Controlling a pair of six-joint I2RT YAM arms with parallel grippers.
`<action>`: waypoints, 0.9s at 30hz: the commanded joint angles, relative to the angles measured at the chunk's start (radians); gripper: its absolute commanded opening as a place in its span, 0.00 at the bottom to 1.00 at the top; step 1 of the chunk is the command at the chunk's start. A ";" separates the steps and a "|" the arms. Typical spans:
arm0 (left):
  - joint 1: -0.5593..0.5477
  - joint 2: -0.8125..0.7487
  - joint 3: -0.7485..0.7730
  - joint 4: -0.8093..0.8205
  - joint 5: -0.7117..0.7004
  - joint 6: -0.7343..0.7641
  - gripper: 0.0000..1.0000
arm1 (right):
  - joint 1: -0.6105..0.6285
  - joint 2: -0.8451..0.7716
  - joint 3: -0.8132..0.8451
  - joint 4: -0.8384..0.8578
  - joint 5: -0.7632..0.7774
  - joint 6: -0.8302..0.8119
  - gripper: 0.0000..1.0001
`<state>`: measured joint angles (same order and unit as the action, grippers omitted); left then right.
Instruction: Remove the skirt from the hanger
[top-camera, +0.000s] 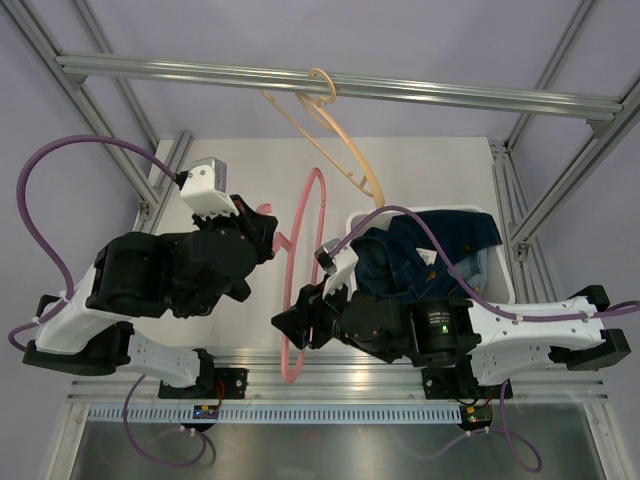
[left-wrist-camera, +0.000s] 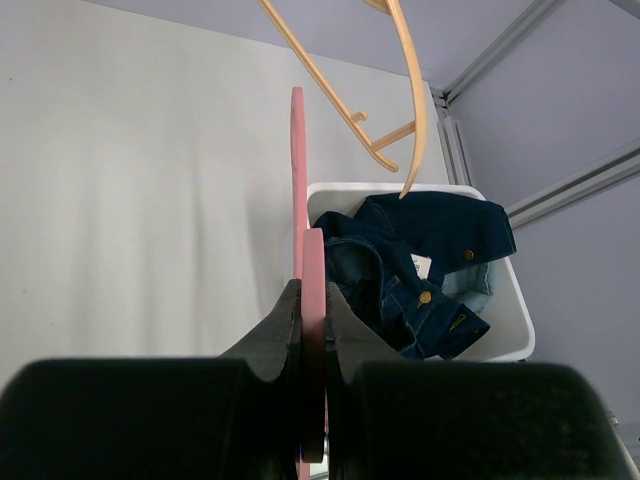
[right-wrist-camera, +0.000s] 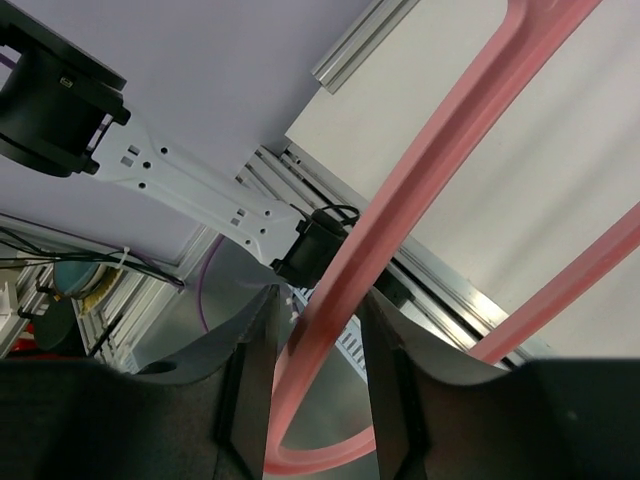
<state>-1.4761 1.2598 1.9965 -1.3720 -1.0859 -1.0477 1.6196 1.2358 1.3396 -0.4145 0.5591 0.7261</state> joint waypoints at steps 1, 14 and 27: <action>0.003 -0.019 0.031 -0.118 -0.045 -0.012 0.00 | 0.016 0.001 0.007 0.071 0.039 0.006 0.44; 0.003 -0.177 -0.146 0.036 0.043 0.098 0.99 | 0.016 -0.068 0.012 0.025 0.006 0.049 0.00; 0.002 -0.422 -0.340 0.350 0.083 0.244 0.99 | -0.048 -0.116 -0.003 -0.001 -0.167 0.096 0.00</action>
<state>-1.4780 0.8639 1.6730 -1.1770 -0.9974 -0.8978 1.6154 1.1267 1.3251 -0.4389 0.4835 0.7940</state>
